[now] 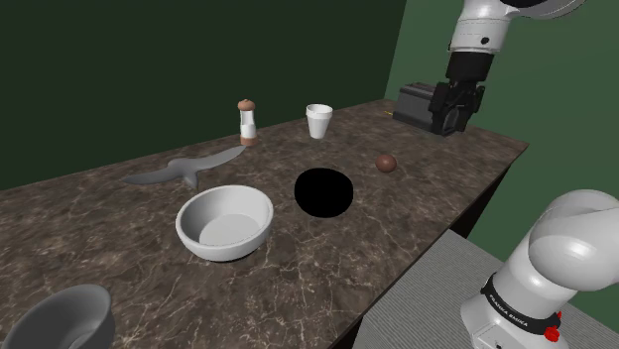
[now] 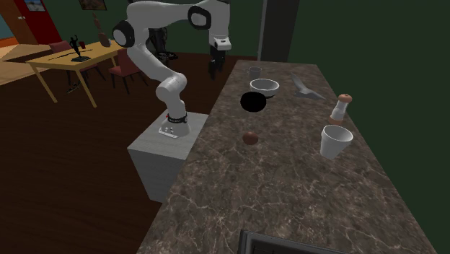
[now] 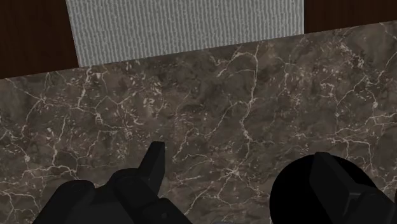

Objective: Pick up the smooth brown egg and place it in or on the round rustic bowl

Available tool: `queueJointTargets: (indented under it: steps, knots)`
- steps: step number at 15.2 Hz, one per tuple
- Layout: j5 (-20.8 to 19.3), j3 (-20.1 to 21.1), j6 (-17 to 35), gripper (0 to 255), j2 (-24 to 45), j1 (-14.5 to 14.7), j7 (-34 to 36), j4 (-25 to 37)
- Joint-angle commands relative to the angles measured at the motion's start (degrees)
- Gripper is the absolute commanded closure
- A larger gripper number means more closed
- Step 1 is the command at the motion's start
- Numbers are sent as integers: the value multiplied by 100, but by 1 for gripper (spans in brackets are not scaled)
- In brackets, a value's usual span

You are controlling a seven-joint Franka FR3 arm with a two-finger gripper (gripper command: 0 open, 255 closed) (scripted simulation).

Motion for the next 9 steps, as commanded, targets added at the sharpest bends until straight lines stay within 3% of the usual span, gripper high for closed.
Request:
queueJointTargets:
  steps: [1, 9]
  knots:
    - [0, 0, 0, 0, 0, 0, 0, 0]
    - [-781, 50, 1428, 0, 1161, -74, -382, -264]
